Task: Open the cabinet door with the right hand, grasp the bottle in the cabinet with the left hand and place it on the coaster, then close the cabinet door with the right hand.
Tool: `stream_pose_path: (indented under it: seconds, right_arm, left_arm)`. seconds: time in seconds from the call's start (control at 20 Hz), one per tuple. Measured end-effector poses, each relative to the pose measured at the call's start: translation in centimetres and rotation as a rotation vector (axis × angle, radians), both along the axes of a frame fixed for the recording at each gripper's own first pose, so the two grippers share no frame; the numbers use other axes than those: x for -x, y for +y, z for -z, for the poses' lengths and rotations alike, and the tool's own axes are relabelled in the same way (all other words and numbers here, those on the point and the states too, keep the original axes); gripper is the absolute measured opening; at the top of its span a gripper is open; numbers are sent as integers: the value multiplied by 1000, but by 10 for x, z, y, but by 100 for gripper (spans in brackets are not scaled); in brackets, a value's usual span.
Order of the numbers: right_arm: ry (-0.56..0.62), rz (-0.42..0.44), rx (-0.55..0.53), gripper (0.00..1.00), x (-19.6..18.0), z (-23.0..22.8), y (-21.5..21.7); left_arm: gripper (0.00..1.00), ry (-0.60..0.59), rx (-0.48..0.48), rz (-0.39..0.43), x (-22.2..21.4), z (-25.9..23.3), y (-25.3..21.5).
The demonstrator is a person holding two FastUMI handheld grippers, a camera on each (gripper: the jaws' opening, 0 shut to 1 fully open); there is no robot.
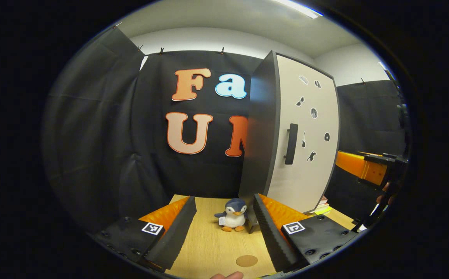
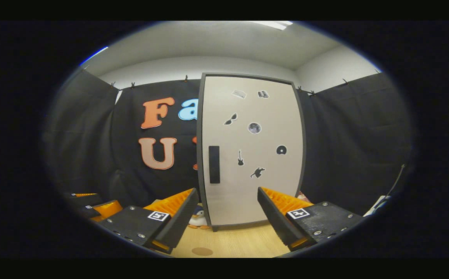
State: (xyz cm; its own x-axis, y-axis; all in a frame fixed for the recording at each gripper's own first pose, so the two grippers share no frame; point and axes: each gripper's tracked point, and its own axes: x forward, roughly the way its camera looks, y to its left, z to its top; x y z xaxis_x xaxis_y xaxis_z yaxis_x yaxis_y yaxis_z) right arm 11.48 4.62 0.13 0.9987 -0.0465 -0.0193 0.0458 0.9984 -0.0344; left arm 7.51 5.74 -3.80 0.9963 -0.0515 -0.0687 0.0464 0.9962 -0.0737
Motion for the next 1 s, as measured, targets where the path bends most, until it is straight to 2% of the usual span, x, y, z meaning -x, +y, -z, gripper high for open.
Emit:
stream_pose_path:
  seconds: [0.15,0.25,0.35,0.4,0.6,0.65,0.75,0.8,0.85,1.0]
  right_arm:
    - [-16,-41,15,95,-40,-5,14]
    - [-15,-61,25,95,-69,-3,20]
    - [-21,-80,24,95,-98,-2,25]
    - [-27,-81,19,95,-111,-2,25]
    - [-17,-63,-7,94,-160,7,16]
    - [-7,-67,-23,94,-170,8,15]
    - [-14,-63,-40,94,-186,8,9]
    - [-19,-67,-34,88,-191,7,8]
    - [-21,-65,-24,93,-194,7,7]
    - [-23,-87,-8,89,-202,8,9]
  left_arm:
    - [96,-7,-8,-42,-8,-4,18]
    - [99,-6,-13,-78,-15,-4,28]
    - [93,1,-13,-105,-23,-1,35]
    - [96,6,-19,-123,-28,0,39]
    - [96,22,-21,-165,-44,7,44]
    - [94,26,-22,-176,-49,7,46]
    - [96,32,-22,-197,-52,13,50]
    - [96,38,-20,-208,-51,16,51]
    - [96,45,-17,-217,-51,18,51]
    - [96,71,-10,-236,-58,28,57]
